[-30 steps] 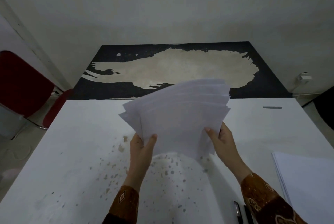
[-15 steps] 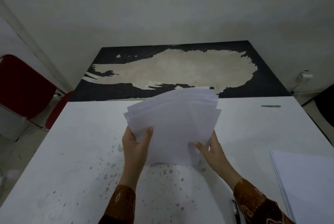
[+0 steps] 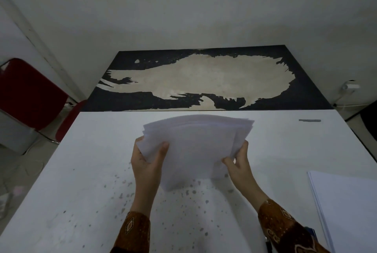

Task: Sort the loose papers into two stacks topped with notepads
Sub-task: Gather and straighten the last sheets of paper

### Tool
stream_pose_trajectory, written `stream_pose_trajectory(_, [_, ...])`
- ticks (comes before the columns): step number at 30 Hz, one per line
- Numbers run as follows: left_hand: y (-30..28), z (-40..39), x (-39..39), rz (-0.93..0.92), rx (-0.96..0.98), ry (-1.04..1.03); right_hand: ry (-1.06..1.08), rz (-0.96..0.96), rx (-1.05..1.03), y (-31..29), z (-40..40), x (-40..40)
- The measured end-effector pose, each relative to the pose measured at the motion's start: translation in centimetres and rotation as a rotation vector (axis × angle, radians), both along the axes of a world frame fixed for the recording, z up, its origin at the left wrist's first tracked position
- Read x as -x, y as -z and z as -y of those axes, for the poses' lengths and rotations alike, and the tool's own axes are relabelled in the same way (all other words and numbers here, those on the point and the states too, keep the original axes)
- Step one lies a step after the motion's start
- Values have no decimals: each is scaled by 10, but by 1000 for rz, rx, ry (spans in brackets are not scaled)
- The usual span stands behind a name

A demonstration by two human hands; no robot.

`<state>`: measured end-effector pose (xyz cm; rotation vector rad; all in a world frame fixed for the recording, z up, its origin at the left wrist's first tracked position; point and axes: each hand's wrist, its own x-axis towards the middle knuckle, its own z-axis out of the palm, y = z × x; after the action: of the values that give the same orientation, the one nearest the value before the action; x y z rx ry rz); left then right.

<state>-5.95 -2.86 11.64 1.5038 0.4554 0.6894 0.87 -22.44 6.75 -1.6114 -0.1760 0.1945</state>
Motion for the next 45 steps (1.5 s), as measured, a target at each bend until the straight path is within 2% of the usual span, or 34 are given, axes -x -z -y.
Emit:
stream_pose_trajectory(5, [11,6,-5,-33,-7,-21,-52,20,27,5,-6,4])
stream_pose_trajectory(11, [4,0,-11,22,-96,-7,29,49,29,1,-5,-2])
stream_pose_trajectory(20, [26,-2,-7,-27,-3,25,31,67,99,9,-4,6])
stream_pose_trajectory(28, [29,-2,-7,-39,-16,7,83,200,84,-6,-7,8])
stream_pose_trajectory(30, [31,-3,-5,-46,-4,18,96,300,163,-19,-5,1])
stream_pose_trajectory(33, [34,-7,-2,-57,28,40,89,558,402,-47,-7,-10])
stream_pose_trajectory(35, [34,-8,0,-63,36,44,62,639,502,-65,-10,-12])
stream_pose_trajectory(40, [35,-10,5,-60,48,48,59,627,615,-75,-15,-5])
stream_pose_trajectory(45, [37,-11,8,-64,27,50,95,689,584,-68,-14,0])
